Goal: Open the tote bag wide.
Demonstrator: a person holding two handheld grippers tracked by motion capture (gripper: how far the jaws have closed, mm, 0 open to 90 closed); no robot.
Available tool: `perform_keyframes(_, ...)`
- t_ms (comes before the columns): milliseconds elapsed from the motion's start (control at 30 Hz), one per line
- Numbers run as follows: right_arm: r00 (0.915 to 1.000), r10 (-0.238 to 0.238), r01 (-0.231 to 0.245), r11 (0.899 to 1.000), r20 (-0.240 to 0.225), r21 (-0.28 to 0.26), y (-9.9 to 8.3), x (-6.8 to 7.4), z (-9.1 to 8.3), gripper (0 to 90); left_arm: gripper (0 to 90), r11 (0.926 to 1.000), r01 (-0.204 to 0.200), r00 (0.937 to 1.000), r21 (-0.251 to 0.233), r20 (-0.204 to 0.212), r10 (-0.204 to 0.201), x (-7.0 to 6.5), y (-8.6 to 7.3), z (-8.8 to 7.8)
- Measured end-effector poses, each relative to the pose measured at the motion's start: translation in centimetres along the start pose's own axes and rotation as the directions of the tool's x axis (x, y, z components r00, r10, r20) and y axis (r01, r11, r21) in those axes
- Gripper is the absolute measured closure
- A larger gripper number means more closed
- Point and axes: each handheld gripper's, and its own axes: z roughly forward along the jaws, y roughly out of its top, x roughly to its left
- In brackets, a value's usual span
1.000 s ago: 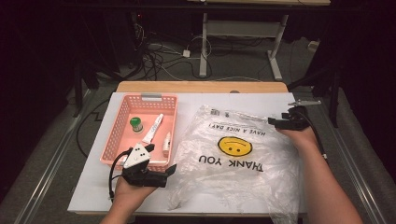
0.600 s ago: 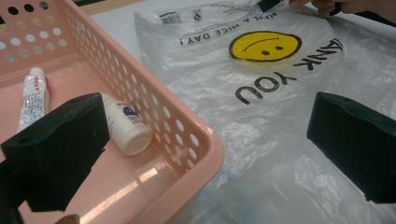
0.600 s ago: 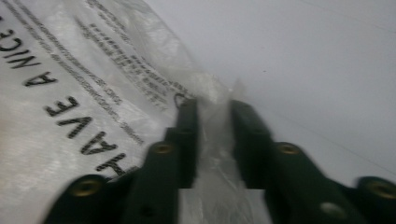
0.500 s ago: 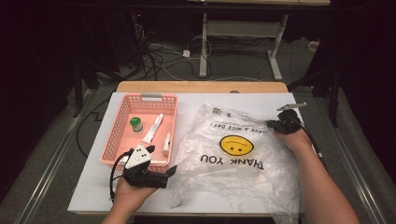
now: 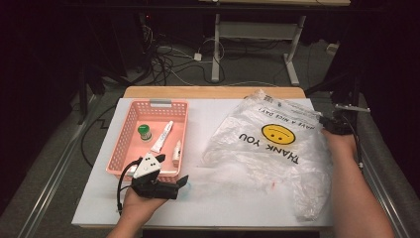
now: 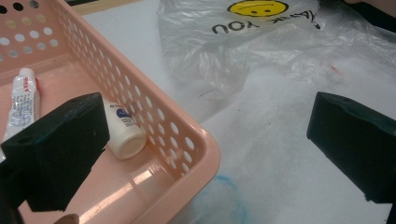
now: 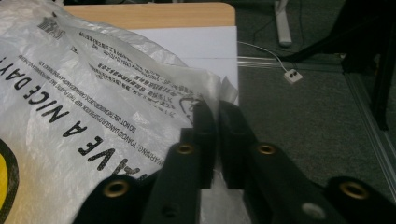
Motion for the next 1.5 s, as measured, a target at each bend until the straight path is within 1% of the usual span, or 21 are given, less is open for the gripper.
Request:
perform_keyframes(100,0.9996,-0.019,0.018,0.999,-0.022,-0.027,0.1,0.4,-0.8,58.3,0.0,1.0000,-0.005,1.0000,0.001,0.006,0.005,-0.1,0.0,0.0)
perform_keyframes(167,0.9993,-0.031,0.030,0.999,-0.023,-0.039,0.2,0.7,-1.3,53.8,0.0,1.0000,-0.005,0.9999,-0.001,0.012,0.005,-0.2,0.0,0.0)
perform_keyframes(200,0.9968,-0.068,0.066,0.997,-0.040,-0.050,0.5,1.3,-2.7,49.8,0.0,1.0000,-0.006,0.9999,-0.004,0.015,0.006,-0.2,0.1,0.0)
perform_keyframes(267,0.9947,-0.088,0.086,0.995,-0.053,-0.048,0.5,1.7,-3.5,48.7,0.0,0.9999,-0.008,0.9997,-0.006,0.021,0.008,-0.3,0.1,0.1)
perform_keyframes(367,0.9835,-0.153,0.146,0.986,-0.096,-0.078,-0.9,3.3,-7.4,46.3,0.0,0.9999,-0.012,0.9995,-0.003,0.030,0.012,-0.4,0.1,0.2)
perform_keyframes(433,0.9804,-0.164,0.156,0.985,-0.109,-0.075,-1.5,3.8,-8.3,46.3,0.0,0.9999,-0.015,0.9994,-0.005,0.033,0.015,-0.5,0.1,0.2)
perform_keyframes(467,0.9719,-0.189,0.180,0.981,-0.140,-0.079,-3.1,4.7,-10.0,47.2,0.0,0.9999,-0.017,0.9993,-0.003,0.033,0.017,-0.5,0.0,0.2)
perform_keyframes(600,0.9551,-0.225,0.212,0.973,-0.193,-0.087,-6.7,6.7,-13.1,48.9,0.0,0.9999,-0.009,0.9994,-0.004,0.034,0.009,-0.5,-0.1,0.2)
perform_keyframes(700,0.9431,-0.250,0.237,0.968,-0.220,-0.085,-8.2,7.6,-14.4,49.6,0.0,0.9999,-0.014,0.9993,0.006,0.034,0.014,-0.5,-0.3,0.3)
perform_keyframes(733,0.9329,-0.263,0.249,0.965,-0.246,-0.085,-9.6,8.5,-15.4,49.7,0.0,0.9999,-0.013,0.9993,0.003,0.035,0.013,-0.6,-0.2,0.3)
perform_keyframes(800,0.9282,-0.262,0.248,0.965,-0.264,-0.087,-10.1,8.8,-15.8,49.7,0.0,0.9999,-0.011,0.9993,-0.002,0.036,0.011,-0.6,-0.2,0.2)
perform_keyframes(833,0.9200,-0.269,0.250,0.963,-0.285,-0.103,-11.2,9.5,-16.5,50.1,0.0,0.9999,-0.014,0.9993,-0.005,0.034,0.014,-0.7,-0.2,0.2)
perform_keyframes(933,0.8994,-0.286,0.269,0.958,-0.331,-0.097,-12.2,10.7,-16.6,48.7,0.0,0.9997,-0.024,0.9990,-0.008,0.038,0.024,-0.8,-0.1,0.4)
perform_keyframes(967,0.8994,-0.286,0.269,0.958,-0.331,-0.097,-12.2,10.7,-16.6,48.7,0.0,0.9997,-0.024,0.9990,-0.008,0.038,0.024,-0.8,-0.1,0.4)
perform_keyframes(1000,0.8828,-0.314,0.301,0.949,-0.349,-0.093,-12.4,11.7,-16.4,46.1,0.0,0.9997,-0.024,0.9990,-0.008,0.038,0.025,-0.8,-0.1,0.4)
perform_keyframes(1200,0.8638,-0.347,0.334,0.937,-0.365,-0.101,-12.0,12.7,-15.8,44.0,0.0,0.9995,-0.029,0.9989,-0.009,0.037,0.029,-0.7,-0.2,0.4)
perform_keyframes(1267,0.8352,-0.400,0.376,0.916,-0.378,-0.139,-11.0,14.0,-15.7,43.9,0.0,0.9997,-0.022,0.9990,-0.007,0.038,0.022,-0.7,-0.3,0.5)
perform_keyframes(1333,0.8154,-0.452,0.426,0.892,-0.362,-0.155,-10.2,14.9,-15.1,43.0,0.0,0.9997,-0.022,0.9992,-0.006,0.034,0.022,-0.7,-0.3,0.5)
perform_keyframes(1367,0.8154,-0.452,0.426,0.892,-0.362,-0.155,-10.2,14.9,-15.1,43.0,0.0,0.9997,-0.022,0.9992,-0.006,0.032,0.022,-0.7,-0.3,0.5)
perform_keyframes(1400,0.7951,-0.471,0.447,0.881,-0.382,-0.156,-9.4,15.5,-14.2,43.6,0.0,0.9998,-0.020,0.9993,-0.007,0.031,0.020,-0.7,-0.3,0.5)
perform_keyframes(1500,0.7873,-0.469,0.446,0.882,-0.400,-0.156,-8.2,16.3,-13.1,42.3,0.0,0.9999,-0.008,0.9996,-0.013,0.027,0.008,-0.6,-0.3,0.5)
